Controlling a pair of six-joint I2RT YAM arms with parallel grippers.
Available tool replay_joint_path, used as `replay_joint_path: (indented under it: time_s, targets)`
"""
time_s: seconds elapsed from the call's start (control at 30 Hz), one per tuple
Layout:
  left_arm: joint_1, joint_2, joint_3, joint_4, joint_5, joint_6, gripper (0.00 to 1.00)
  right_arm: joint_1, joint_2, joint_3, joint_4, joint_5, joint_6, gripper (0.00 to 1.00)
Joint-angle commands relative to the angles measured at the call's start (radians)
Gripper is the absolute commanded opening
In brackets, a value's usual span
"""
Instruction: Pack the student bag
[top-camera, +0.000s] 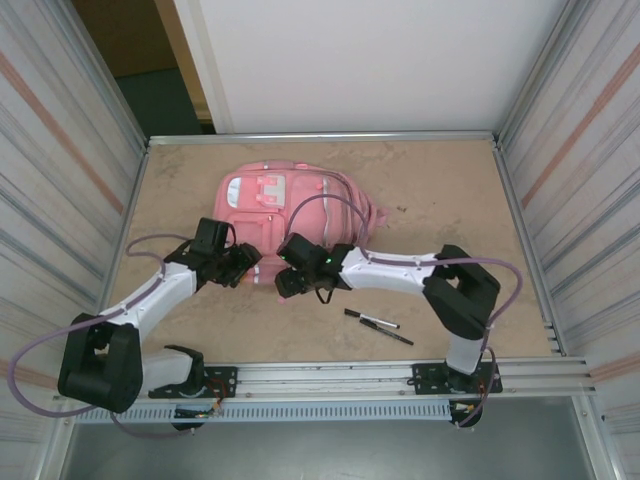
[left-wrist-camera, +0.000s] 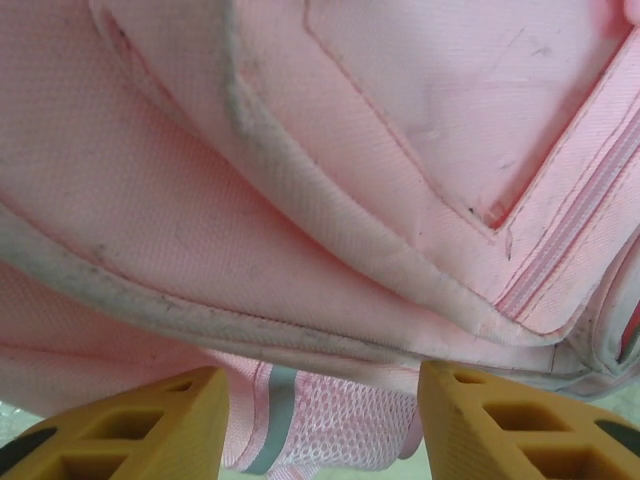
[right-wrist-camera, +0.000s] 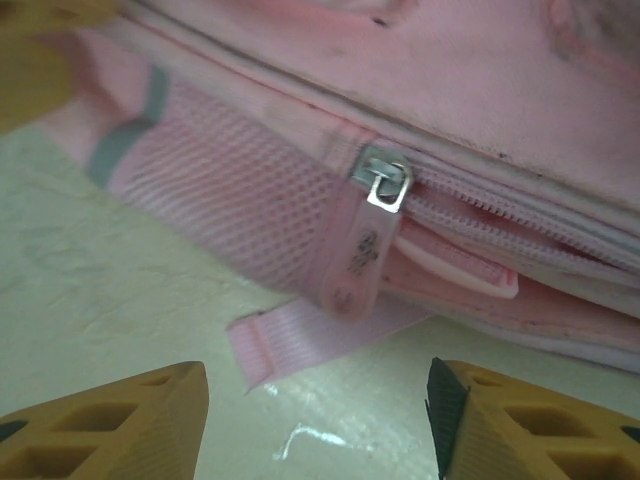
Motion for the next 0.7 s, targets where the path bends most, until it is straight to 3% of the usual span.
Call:
replay_joint_path:
  time_s: [0.0,0.2,0.4,0.67]
  targets:
    - [0.002,-0.013,-0.033,0.045,-0.031,-0.047,0.5,-0.036,0.04,0.073,-0.027,-0.007,0.11,0.56]
    - [-0.003,-0.006,-0.05,0.081,0.009,-0.057,0.49,-0.083,0.062,0.083,0.019,-0.068,0.145,0.5]
    - [-0.02,0.0,-0.067,0.122,0.028,-0.091,0.47,-0.11,0.132,0.129,0.033,-0.172,0.166,0.25]
    - [-0.046,0.026,-0.057,0.149,0.021,-0.117,0.48,-0.096,0.085,0.119,-0.001,-0.112,0.171,0.0]
